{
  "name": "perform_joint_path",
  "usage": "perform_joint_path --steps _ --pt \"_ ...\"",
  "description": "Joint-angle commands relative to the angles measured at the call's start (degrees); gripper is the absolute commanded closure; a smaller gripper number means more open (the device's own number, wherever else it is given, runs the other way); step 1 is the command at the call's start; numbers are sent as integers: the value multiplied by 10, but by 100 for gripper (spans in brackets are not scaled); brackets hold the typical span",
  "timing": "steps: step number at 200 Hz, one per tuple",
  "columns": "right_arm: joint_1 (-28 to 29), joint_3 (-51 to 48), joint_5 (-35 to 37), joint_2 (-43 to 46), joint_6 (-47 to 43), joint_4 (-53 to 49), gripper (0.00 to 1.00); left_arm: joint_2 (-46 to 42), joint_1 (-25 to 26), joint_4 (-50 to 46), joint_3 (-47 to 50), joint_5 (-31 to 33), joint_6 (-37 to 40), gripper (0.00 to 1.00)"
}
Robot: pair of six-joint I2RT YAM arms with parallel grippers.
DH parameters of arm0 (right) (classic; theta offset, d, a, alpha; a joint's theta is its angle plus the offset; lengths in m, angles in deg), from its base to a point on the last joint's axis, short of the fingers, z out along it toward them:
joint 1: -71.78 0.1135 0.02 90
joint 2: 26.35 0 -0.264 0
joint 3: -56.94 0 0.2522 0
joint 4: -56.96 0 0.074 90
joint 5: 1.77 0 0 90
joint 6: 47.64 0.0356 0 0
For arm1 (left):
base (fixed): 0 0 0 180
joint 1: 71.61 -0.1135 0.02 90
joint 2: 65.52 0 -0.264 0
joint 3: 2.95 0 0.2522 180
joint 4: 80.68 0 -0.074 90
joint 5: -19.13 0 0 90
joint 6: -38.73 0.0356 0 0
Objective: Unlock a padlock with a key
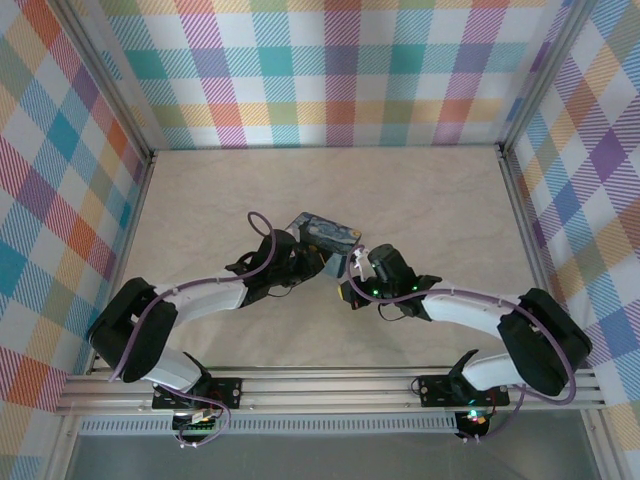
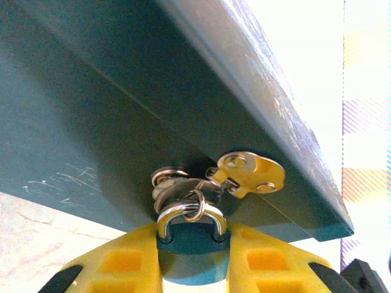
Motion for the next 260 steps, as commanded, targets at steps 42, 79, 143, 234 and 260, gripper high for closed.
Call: perform_joint_path --steps 42,79,143,234,260 --pt "13 20 -11 -21 4 55 100 -14 22 -9 -22 -1 -39 100" --pt "14 27 -3 -32 6 62 100 -15 32 -22 -25 13 -56 100" --pt "15 42 9 -47 12 66 100 -8 42 -20 -25 19 -73 100" --pt "16 45 9 -58 20 84 100 -3 44 -19 -28 17 -78 100" --pt "16 44 11 -60 23 90 100 -1 46 -21 -28 17 -80 100"
